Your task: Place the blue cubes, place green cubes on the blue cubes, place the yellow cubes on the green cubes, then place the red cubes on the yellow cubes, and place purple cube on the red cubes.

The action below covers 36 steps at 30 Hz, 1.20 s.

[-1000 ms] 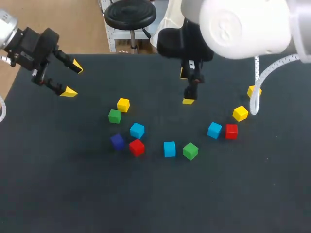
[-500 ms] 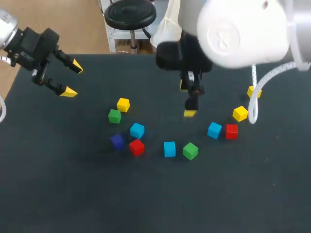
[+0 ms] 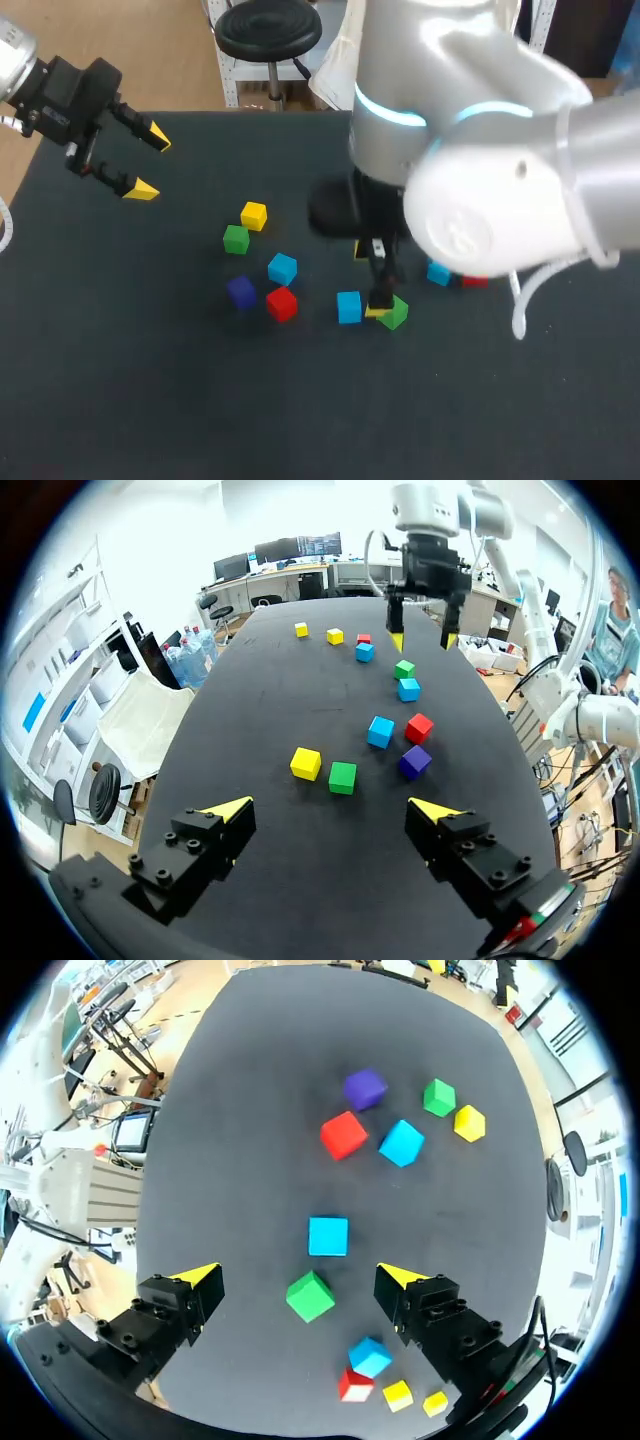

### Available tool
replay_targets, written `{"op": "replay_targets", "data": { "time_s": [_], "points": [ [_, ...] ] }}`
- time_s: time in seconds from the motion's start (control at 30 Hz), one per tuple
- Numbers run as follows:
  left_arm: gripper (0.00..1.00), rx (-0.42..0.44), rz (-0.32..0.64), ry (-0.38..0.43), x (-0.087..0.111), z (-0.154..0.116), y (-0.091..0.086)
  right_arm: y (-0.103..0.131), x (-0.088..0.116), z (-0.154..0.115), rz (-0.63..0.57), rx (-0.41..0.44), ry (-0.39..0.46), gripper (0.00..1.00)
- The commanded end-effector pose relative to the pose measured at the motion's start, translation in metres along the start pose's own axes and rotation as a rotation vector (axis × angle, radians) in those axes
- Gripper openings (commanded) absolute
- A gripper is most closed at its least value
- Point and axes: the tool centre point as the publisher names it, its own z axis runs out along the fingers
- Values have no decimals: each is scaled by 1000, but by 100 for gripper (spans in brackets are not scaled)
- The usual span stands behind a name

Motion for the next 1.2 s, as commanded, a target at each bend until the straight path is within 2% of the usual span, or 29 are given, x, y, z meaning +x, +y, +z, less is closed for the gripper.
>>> {"op": "replay_targets", "data": {
  "time_s": [0.03,0.37,0.5,1.03,1.2],
  "points": [
    [100,0,2,-1,1,0,1,-1,0,18,-1,15,-5,100],
    [100,0,2,-1,1,0,1,-4,-8,45,48,-22,7,100],
    [100,0,2,-1,1,0,1,-5,-9,52,81,6,8,100],
    [100,0,2,-1,1,0,1,-14,-2,63,99,10,22,100],
    [100,0,2,-1,1,0,1,-18,1,66,106,-11,-6,100]
  ]
}}
